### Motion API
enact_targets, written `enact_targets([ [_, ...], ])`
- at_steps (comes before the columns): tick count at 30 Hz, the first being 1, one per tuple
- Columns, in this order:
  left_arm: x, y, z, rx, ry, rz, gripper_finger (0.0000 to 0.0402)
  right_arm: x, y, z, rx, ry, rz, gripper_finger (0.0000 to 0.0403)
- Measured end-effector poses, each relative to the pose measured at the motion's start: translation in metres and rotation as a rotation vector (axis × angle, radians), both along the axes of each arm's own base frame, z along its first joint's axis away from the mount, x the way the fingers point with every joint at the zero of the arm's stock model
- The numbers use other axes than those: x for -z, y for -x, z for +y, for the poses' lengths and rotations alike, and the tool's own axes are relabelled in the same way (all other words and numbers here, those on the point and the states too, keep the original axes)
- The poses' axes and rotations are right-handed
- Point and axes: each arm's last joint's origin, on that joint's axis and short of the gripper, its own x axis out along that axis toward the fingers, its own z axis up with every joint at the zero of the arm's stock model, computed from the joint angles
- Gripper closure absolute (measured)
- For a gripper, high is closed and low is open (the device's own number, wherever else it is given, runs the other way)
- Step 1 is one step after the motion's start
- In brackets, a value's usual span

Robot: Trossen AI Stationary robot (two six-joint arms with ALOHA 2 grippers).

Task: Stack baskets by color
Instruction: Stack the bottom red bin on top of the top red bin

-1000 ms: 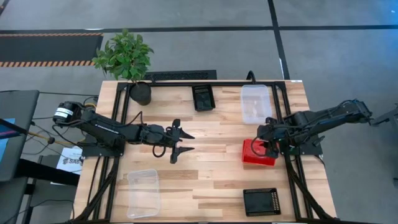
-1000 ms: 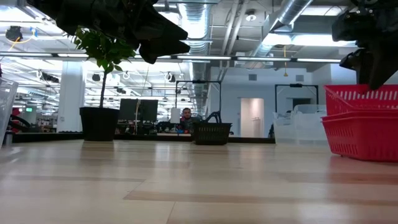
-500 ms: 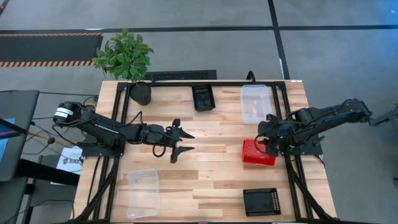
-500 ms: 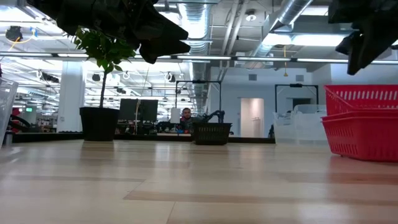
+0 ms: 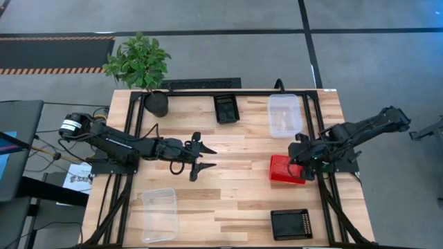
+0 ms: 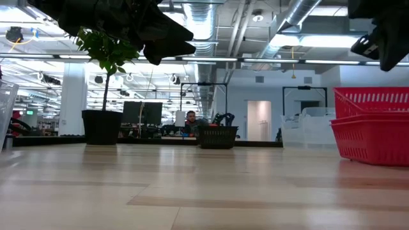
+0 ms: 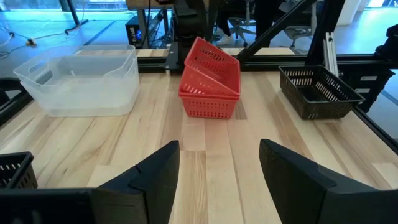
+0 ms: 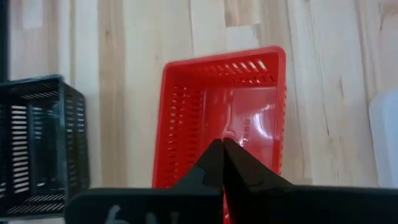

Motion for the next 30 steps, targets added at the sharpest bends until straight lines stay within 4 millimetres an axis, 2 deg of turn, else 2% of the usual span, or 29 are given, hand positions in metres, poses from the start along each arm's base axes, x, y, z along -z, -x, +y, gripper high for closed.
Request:
enact_targets([
  [5,0.0,0.0,0.0,0.0,0.0,0.0,0.0193,0.019,-0.001,0.001,0.0,0.028,0.087,0.0395],
  [9,0.0,0.0,0.0,0.0,0.0,0.002,0.0193,0.025,-0.005,0.0,0.009,0.044,0.133,0.0394],
  [24,0.0,0.0,0.0,-0.003,0.01,0.004,0.0193,0.026,-0.009,-0.025,0.11,0.078,0.164,0.0398],
  [30,0.0,0.0,0.0,-0.003,0.011,0.004,0.0193,0.025,-0.013,-0.023,0.033,-0.037,0.134,0.04],
])
